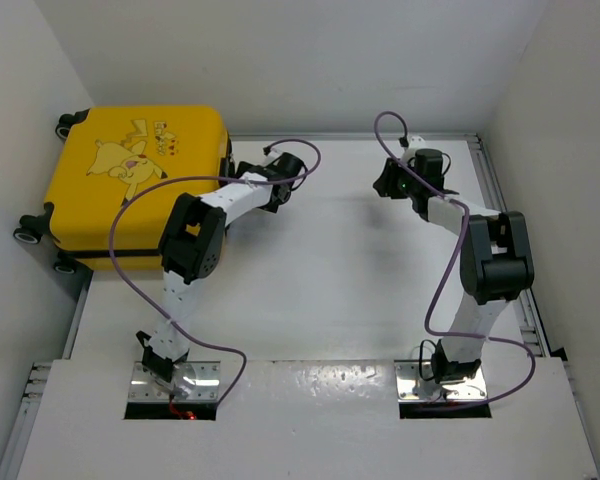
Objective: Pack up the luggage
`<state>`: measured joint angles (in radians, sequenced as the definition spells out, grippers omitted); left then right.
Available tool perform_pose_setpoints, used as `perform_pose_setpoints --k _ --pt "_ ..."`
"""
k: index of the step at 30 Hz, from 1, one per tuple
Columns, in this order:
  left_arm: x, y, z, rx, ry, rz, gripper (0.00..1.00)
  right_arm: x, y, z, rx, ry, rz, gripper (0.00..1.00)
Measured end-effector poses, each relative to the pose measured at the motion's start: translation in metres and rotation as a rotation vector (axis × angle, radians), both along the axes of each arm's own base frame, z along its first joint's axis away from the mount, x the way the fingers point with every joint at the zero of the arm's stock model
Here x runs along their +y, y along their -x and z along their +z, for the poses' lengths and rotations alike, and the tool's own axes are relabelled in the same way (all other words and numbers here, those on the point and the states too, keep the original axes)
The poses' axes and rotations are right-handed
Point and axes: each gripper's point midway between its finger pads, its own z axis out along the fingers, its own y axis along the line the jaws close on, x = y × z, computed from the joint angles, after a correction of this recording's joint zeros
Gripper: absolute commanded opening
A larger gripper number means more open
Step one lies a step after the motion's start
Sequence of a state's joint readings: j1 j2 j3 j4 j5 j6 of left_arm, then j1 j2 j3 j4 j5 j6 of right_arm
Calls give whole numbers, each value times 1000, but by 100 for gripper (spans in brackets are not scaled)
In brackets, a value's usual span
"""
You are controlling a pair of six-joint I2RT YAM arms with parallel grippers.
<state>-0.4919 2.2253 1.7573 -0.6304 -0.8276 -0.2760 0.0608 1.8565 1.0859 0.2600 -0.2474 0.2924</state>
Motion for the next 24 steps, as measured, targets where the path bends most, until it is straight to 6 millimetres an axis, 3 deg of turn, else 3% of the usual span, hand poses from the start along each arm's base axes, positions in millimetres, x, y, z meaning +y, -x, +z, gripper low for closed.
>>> perform_pose_setpoints --k 2,6,12,15,16,19,20,24 --pt "0 -1 -1 -3 1 5 90 -2 0 0 0 0 -5 40" --pt "3 -3 -3 0 -28 19 69 -11 -2 0 0 1 -21 40" --pt "6 -4 -6 45 -46 34 64 -23 -3 -1 1 5 -42 40" --pt "8 -3 -7 76 -63 37 41 -27 1 -2 7 7 -51 39" --pt "11 -3 -5 93 -70 39 24 -30 3 -2 9 7 -55 39" --pt "14 -6 -1 141 -8 27 4 -42 7 -1 10 12 -77 39" --pt "12 -9 -1 153 35 15 0 -48 9 0 8 15 -88 39" --pt "-4 -24 -1 160 149 -51 0 -66 12 3 0 23 -120 38"
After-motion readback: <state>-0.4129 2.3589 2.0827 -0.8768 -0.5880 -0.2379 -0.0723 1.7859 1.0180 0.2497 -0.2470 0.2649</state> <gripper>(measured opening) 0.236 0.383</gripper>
